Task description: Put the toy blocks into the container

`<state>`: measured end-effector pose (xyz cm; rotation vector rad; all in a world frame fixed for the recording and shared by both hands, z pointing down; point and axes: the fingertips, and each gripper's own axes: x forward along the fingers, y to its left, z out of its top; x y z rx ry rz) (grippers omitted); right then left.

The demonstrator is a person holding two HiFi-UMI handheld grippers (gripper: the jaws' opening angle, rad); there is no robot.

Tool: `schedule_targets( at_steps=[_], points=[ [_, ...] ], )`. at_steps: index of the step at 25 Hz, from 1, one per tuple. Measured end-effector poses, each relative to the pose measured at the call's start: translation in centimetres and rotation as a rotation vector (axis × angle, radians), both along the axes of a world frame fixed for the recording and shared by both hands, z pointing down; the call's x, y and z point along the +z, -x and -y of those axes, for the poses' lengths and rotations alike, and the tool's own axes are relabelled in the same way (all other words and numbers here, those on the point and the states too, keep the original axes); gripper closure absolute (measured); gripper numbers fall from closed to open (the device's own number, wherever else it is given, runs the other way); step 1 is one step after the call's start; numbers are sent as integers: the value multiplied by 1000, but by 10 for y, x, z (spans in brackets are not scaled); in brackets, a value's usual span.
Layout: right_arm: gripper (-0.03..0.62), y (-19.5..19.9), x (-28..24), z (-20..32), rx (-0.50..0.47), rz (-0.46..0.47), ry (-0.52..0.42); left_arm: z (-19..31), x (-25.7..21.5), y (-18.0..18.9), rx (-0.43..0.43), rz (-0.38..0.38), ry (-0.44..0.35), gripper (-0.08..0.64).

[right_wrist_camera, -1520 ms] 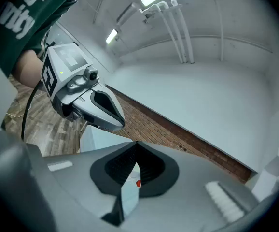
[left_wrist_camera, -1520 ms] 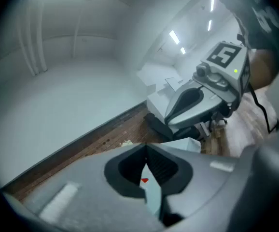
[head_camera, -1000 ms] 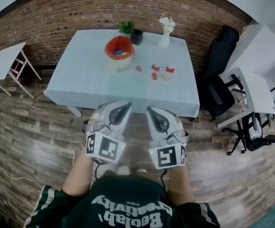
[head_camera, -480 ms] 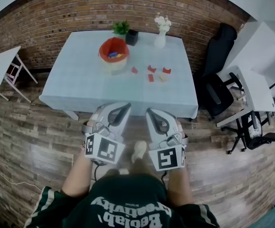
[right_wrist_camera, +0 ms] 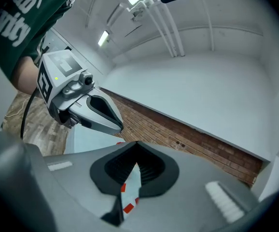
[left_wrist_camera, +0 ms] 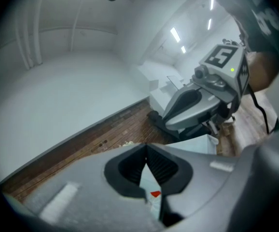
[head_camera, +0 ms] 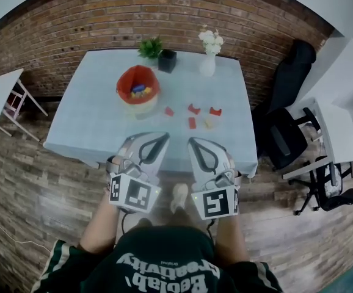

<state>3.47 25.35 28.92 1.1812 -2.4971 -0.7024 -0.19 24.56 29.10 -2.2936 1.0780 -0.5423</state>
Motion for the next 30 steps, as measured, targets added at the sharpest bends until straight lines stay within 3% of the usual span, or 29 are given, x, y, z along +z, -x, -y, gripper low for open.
schedule_targets(
  at_steps=[15, 23, 30],
  points=[
    [586, -28, 14, 217, -85, 12, 65, 214, 7, -30, -77, -7, 35, 557],
    [586, -25, 19, 296, -151, 29, 100, 286, 17, -29, -119, -8, 63, 557],
    [586, -11, 25, 318, -210, 31, 116, 306, 30, -12, -177, -31, 92, 557]
  ],
)
